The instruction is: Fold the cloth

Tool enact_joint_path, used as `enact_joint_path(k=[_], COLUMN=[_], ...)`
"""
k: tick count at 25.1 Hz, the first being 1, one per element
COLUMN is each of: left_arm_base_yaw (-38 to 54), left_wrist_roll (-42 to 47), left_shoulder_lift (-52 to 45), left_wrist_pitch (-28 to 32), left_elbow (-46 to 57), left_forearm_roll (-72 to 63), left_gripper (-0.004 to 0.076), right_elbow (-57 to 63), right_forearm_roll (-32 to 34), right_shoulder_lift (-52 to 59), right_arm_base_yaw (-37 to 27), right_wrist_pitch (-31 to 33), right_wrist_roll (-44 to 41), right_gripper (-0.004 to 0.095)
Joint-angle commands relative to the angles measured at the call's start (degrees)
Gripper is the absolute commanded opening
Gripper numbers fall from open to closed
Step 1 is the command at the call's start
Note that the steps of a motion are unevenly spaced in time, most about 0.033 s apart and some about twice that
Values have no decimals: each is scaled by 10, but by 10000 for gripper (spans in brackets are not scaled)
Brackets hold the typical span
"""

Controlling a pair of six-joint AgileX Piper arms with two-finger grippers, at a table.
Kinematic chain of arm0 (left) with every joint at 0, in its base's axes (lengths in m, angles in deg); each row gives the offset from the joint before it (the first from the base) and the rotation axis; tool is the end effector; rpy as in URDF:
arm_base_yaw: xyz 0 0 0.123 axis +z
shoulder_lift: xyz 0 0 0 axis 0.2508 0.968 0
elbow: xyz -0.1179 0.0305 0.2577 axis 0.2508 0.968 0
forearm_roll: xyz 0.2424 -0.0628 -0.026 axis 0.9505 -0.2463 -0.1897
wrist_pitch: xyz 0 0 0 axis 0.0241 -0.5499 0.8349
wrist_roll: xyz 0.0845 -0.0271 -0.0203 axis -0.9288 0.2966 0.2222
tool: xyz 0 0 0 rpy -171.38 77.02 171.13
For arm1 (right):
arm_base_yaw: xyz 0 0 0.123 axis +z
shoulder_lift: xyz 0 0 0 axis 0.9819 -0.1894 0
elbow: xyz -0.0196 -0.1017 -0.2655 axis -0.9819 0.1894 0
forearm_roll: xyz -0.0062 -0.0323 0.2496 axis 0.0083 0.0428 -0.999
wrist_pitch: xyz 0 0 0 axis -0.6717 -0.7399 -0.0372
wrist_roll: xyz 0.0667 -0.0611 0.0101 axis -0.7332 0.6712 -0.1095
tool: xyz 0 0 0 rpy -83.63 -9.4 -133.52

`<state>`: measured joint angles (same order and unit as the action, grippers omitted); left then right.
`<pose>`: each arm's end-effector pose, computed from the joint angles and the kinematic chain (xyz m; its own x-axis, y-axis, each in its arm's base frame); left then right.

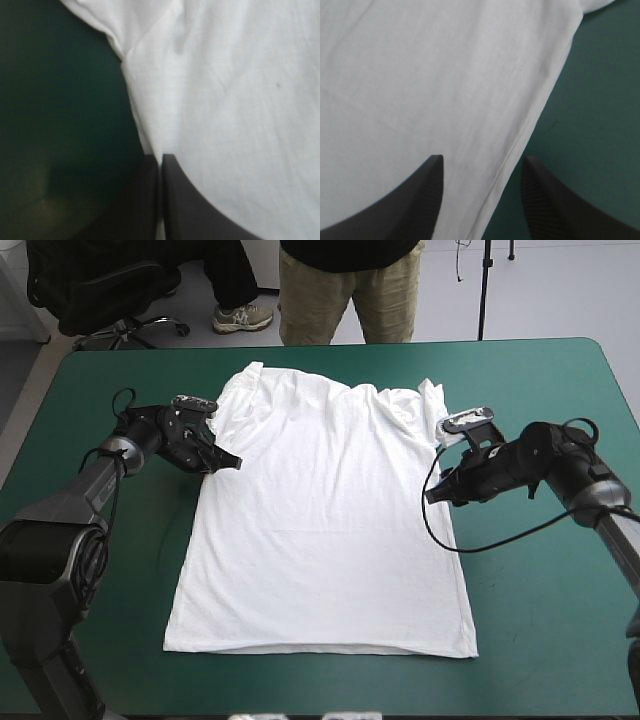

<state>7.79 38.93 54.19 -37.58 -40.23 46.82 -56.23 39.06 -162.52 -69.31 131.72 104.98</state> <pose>0.4074 -0.0601 0.2047 -0.8644 0.2643 -0.4277 0.3146 0.9479 -0.0501 0.3014 0.0755 0.2916 -0.7751 -0.3622 -0.5177 -0.4783 0.8718 0.1061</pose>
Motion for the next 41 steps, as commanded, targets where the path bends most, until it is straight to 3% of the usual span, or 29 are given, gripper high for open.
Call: enact_joint_path(k=[1,6,10,12,14,16,19,20,22,30,41], left_arm_base_yaw=[-8,-8,-8,-8,-8,-8,-8,-8,-8,-8,-7], left_wrist_roll=[1,1,1,1,1,1,1,1,1,1,-4], left_shoulder_lift=[-7,-7,-7,-7,-7,-7,-8,-9,-10,-44,-196], left_wrist_pitch=[-28,-38,-39,-38,-37,-33,-23,-18,-16,1,75], left_elbow=[-3,-3,-3,-3,-3,-3,-3,-3,-3,-3,-3], left_forearm_roll=[-11,-11,-11,-11,-5,-3,-4,-5,-5,-4,5], left_gripper=[-15,-16,-17,-17,-17,-17,-17,-17,-17,-17,-18], right_elbow=[-65,-149,-213,-257,-278,-280,-280,-280,-280,-283,-314], right_forearm_roll=[-5,19,20,59,75,49,4,-14,-22,-16,-13], right_shoulder_lift=[-30,-139,-223,-277,-300,-305,-305,-305,-305,-281,-108], right_arm_base_yaw=[-3,-3,-3,-3,-3,-3,-3,-3,-3,-3,-3], right_wrist_pitch=[-24,-25,-11,21,46,74,109,119,120,77,36], right_wrist_roll=[10,-12,-16,-42,-59,-53,-21,-6,1,-5,19], right_gripper=[584,600,485,421,418,396,199,69,-16,-17,-17])
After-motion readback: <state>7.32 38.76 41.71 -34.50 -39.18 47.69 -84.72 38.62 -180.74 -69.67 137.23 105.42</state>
